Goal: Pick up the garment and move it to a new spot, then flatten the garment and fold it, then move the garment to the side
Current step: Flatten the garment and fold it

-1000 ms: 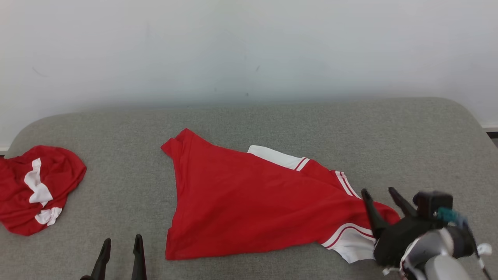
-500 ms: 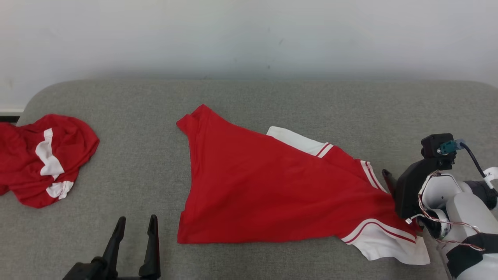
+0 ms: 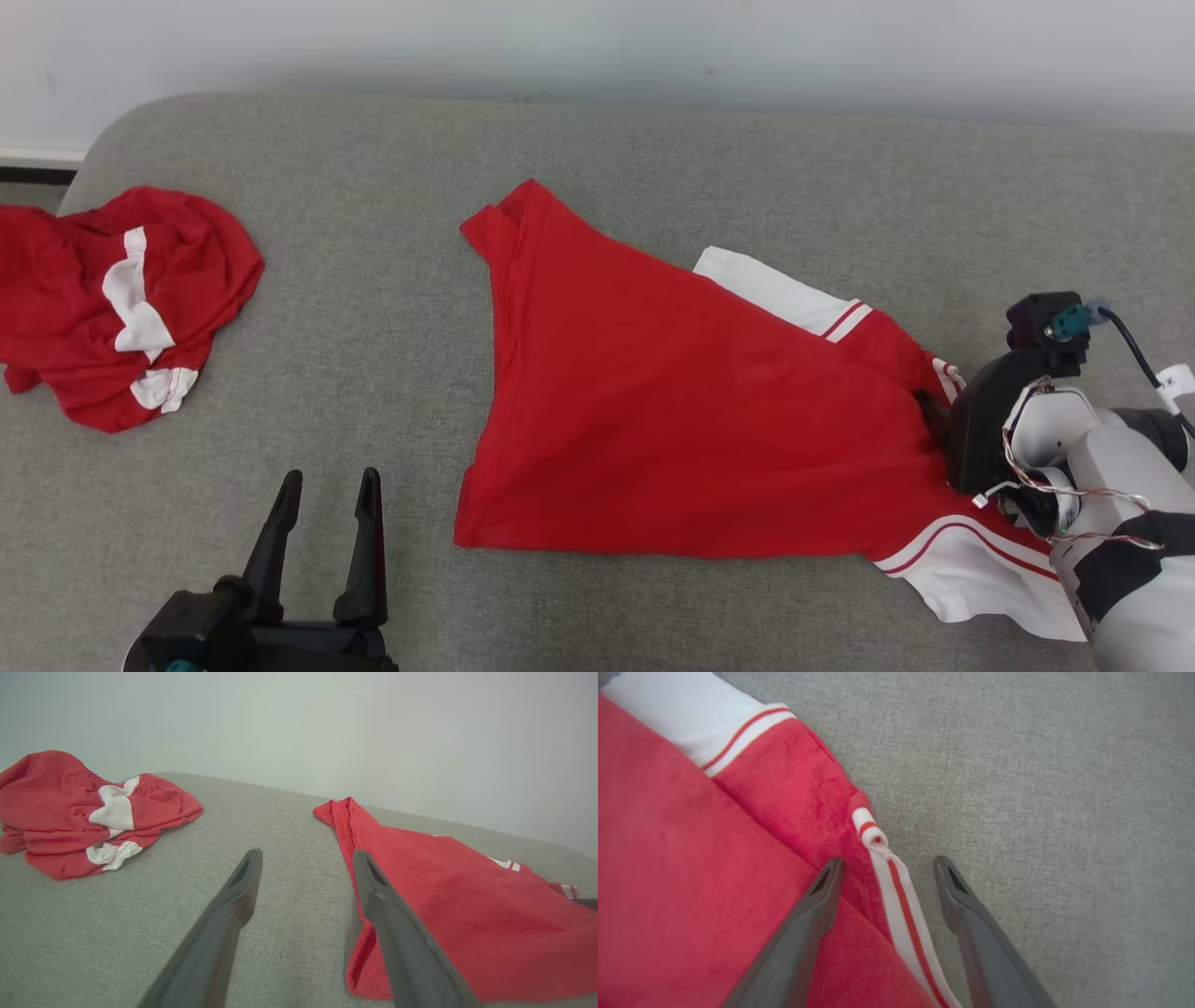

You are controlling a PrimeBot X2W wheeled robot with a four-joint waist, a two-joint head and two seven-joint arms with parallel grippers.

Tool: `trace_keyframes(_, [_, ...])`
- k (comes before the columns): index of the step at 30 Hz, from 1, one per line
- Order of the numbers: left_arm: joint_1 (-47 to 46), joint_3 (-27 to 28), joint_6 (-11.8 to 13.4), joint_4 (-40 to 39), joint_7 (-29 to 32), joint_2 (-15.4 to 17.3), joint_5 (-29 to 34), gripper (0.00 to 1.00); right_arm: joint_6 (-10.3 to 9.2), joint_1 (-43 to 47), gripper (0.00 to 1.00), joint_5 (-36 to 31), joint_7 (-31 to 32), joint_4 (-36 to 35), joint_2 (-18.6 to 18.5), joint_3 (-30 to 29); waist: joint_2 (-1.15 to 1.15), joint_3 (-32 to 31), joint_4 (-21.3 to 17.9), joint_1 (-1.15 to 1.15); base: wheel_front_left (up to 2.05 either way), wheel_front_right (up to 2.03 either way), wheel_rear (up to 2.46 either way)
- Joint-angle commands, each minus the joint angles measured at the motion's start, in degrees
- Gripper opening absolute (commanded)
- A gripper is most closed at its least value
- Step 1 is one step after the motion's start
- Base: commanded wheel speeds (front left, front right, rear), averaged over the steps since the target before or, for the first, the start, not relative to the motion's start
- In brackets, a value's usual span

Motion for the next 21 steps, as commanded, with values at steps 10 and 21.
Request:
trace_keyframes(10, [-1.91, 0.46, 0.21, -0.87, -0.06, 0.03, -0.59, 1.0, -0.15, -5.83, 0.0, 2.61, -6.0, -0.08, -4.63, 3.35, -0.01, 3.0, 0.67, -0.01, 0.0, 0.0, 0.0])
trace_keyframes(21, [-4.18, -0.68, 0.15, -2.82, -0.06, 0.03, -0.68, 1.0, -0.15, -17.29, 0.0, -4.45, -16.19, 7.14, -2.78, -4.82, -0.01, 6.47, 2.47, -0.01, 0.0, 0.0, 0.0])
